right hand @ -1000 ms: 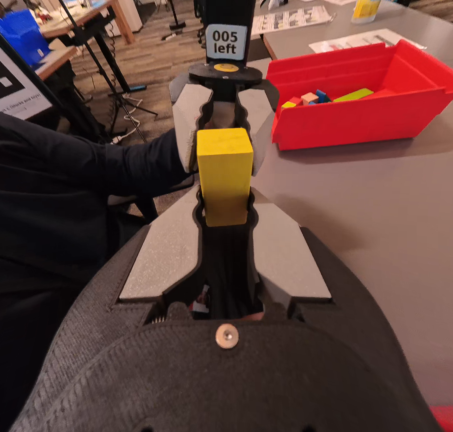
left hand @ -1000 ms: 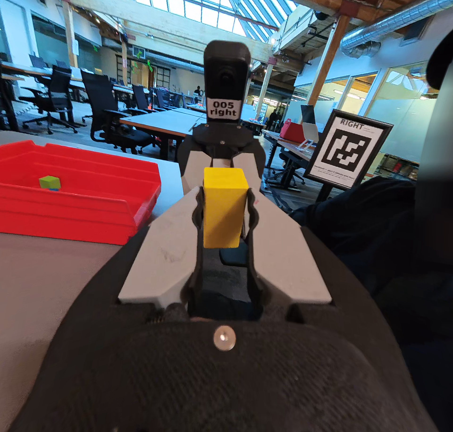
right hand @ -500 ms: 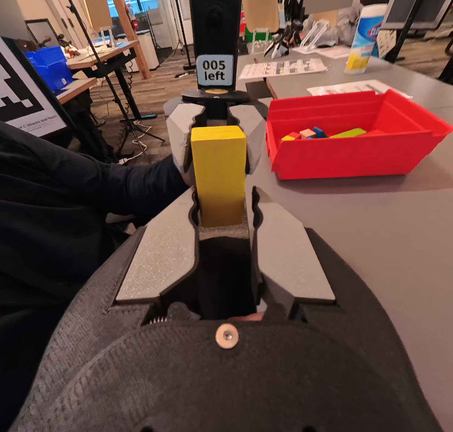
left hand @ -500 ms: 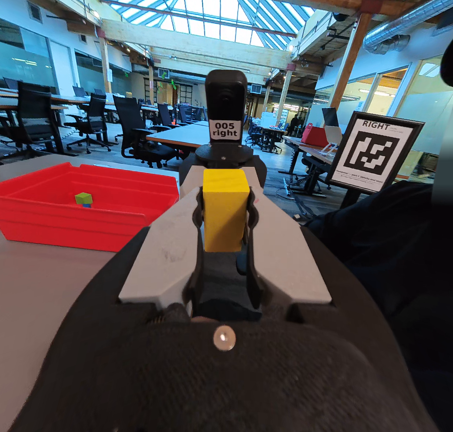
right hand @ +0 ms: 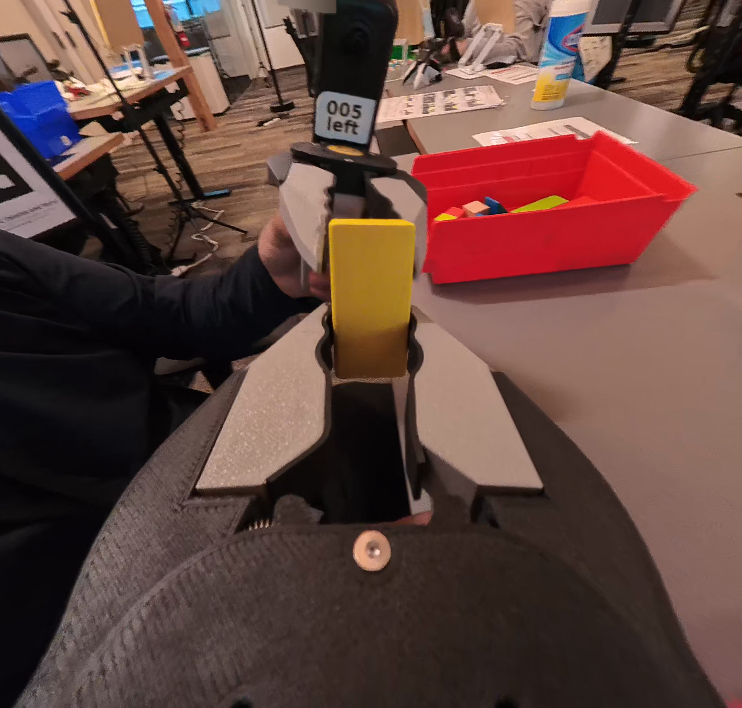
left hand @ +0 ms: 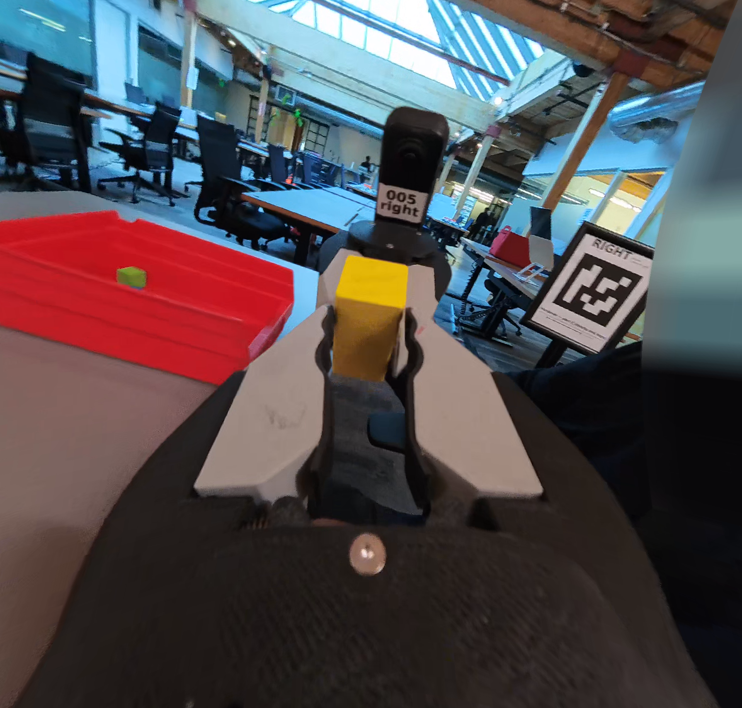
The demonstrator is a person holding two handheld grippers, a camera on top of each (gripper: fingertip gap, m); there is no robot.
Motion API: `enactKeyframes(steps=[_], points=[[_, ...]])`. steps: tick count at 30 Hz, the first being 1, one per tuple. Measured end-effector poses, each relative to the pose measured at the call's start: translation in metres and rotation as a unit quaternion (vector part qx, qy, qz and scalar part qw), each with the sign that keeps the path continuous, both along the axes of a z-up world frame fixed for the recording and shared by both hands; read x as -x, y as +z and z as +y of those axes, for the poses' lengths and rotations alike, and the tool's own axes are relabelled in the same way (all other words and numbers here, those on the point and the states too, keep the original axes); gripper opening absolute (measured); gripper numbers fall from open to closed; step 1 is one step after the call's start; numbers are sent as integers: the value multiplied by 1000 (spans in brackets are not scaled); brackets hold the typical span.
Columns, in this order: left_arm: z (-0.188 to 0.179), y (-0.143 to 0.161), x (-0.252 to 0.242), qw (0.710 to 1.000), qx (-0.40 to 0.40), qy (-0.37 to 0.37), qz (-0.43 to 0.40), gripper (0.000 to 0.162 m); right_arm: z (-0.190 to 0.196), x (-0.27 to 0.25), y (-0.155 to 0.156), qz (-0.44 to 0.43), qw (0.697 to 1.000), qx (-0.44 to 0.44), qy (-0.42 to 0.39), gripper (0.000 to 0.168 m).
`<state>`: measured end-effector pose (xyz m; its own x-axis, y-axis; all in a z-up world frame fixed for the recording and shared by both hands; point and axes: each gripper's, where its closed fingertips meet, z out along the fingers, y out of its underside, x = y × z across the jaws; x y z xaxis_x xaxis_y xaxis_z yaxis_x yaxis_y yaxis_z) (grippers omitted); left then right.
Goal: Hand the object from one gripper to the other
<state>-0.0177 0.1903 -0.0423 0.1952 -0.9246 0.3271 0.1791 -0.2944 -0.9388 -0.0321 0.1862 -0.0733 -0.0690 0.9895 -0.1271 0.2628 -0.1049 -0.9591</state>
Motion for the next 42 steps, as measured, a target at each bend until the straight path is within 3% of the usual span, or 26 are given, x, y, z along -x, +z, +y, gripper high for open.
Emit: enactKeyframes(steps=[6,9,12,15,19,24,26,30,34,37,42], points=[[22,7,47,996,55,53,-35,32,92,-65,9,4,982,-17,-187,33],[27,7,56,993,87,56,-62,22,149,-115,1,-17,951,-20,-309,33],[30,-3,54,993,93,60,-37,18,200,-152,-21,-61,917,-3,-395,32],[36,-9,54,993,79,86,-4,18,249,-162,-58,-138,892,36,-428,33],[33,-6,53,994,79,73,-11,19,298,-148,-118,-270,863,111,-413,33],[35,-9,59,993,82,84,-7,19,337,-161,-177,-429,780,131,-436,33],[34,-10,61,993,82,86,-4,19,350,-172,-184,-452,752,141,-459,33],[33,-13,66,992,80,94,12,19,365,-182,-180,-448,730,168,-488,33],[37,-12,81,990,77,117,31,22,366,-172,-165,-406,754,177,-485,53],[41,-12,104,984,73,151,52,25,364,-166,-143,-357,780,154,-490,57],[50,-11,174,959,65,262,88,29,319,-128,-71,-173,870,147,-438,56]])
